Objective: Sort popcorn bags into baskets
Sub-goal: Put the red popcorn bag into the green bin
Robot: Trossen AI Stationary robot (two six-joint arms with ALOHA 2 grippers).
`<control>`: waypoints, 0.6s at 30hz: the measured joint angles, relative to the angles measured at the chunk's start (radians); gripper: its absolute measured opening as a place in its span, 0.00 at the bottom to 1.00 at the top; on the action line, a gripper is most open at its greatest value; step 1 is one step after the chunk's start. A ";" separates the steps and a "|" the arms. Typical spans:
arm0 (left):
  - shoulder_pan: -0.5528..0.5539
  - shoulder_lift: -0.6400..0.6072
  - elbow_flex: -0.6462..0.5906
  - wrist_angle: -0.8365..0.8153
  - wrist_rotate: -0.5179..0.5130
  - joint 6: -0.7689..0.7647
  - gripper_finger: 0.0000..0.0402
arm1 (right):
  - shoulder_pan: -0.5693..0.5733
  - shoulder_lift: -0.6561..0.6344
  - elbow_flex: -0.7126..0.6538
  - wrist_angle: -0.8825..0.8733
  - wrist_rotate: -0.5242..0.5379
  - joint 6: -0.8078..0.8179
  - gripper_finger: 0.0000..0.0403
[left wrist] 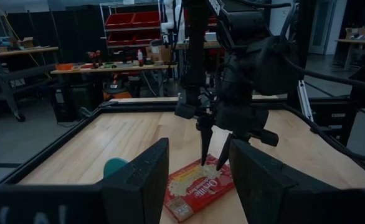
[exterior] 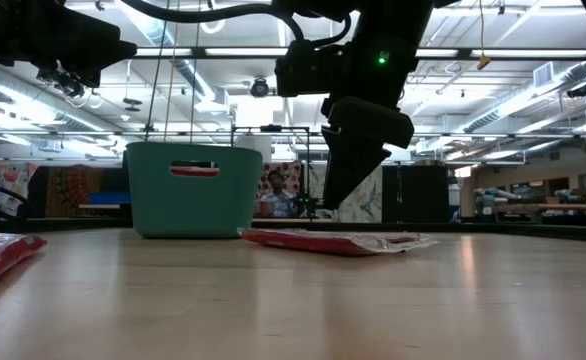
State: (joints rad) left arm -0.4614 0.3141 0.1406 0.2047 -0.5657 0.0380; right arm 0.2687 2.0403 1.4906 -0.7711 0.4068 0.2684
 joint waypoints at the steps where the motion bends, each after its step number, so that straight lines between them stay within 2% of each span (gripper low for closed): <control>1: 0.000 0.000 0.000 0.000 0.000 0.000 0.43 | 0.000 0.000 0.000 0.000 0.000 0.000 0.34; 9: 0.000 0.000 0.000 0.000 0.000 0.000 0.43 | 0.002 0.000 0.000 0.063 0.028 0.023 0.34; 15: 0.000 0.000 0.000 0.000 0.000 0.000 0.43 | 0.023 0.000 0.000 0.180 0.155 0.029 0.34; 18: 0.000 0.000 0.000 0.000 0.000 0.000 0.43 | 0.024 0.000 0.000 0.211 0.167 0.045 0.36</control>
State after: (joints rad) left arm -0.4614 0.3141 0.1406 0.2047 -0.5659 0.0383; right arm 0.2930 2.0403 1.4906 -0.5604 0.5740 0.3136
